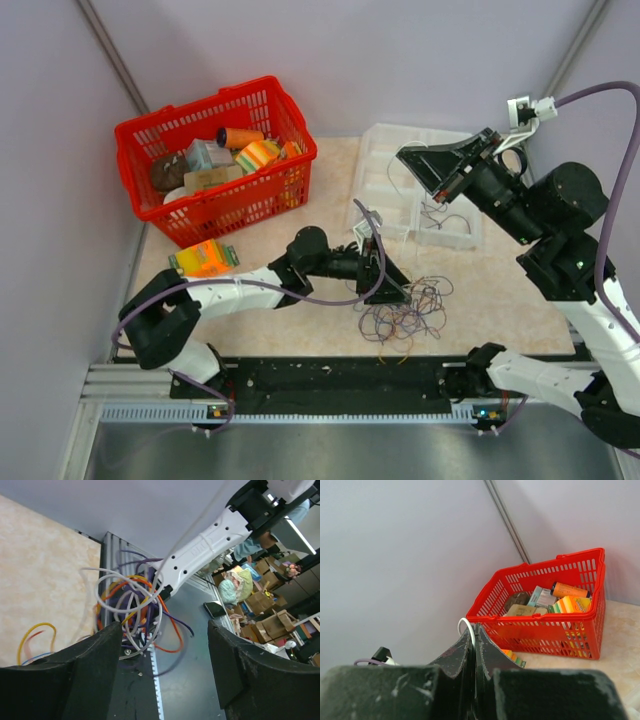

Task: Untangle the cables

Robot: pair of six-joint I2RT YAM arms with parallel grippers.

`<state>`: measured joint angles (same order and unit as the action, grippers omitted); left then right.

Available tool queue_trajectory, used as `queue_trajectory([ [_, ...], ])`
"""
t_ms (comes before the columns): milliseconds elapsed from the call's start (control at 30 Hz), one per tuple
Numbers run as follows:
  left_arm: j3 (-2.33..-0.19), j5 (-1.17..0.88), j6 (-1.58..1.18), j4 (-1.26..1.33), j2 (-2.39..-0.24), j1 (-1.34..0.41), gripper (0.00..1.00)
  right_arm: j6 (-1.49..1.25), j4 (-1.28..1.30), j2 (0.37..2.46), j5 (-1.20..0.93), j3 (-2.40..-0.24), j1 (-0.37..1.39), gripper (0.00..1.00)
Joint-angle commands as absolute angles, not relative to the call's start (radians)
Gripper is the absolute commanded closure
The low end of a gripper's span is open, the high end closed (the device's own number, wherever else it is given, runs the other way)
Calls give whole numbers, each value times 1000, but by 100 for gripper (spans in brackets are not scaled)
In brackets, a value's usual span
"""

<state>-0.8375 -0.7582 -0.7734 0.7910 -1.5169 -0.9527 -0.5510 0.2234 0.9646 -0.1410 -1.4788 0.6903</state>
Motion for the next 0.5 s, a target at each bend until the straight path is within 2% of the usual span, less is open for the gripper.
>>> queue_trajectory([
  [0,-842,-816,-793,907,-1534,-966,28,-560,172,960,-150,-1480,686,100],
  [33,-851,-801,-785,884,-1539,-969,32,-561,172,959,-152,-1479,686,100],
  [100,-888,-773,-761,801,-1558,-974,46,-566,166,954,-152,-1479,686,100],
  [167,-908,-743,-747,763,-1572,-977,55,-571,161,954,-152,-1477,686,100],
  [333,-922,-646,-701,687,-1588,-977,70,-578,153,954,-155,-1486,686,100],
  [400,-917,-641,-710,721,-1588,-977,81,-578,149,957,-155,-1483,686,100],
  [433,-907,-637,-712,733,-1585,-977,93,-574,150,954,-147,-1483,686,100],
  [467,-894,-614,-704,727,-1579,-977,100,-569,155,956,-132,-1483,686,100],
])
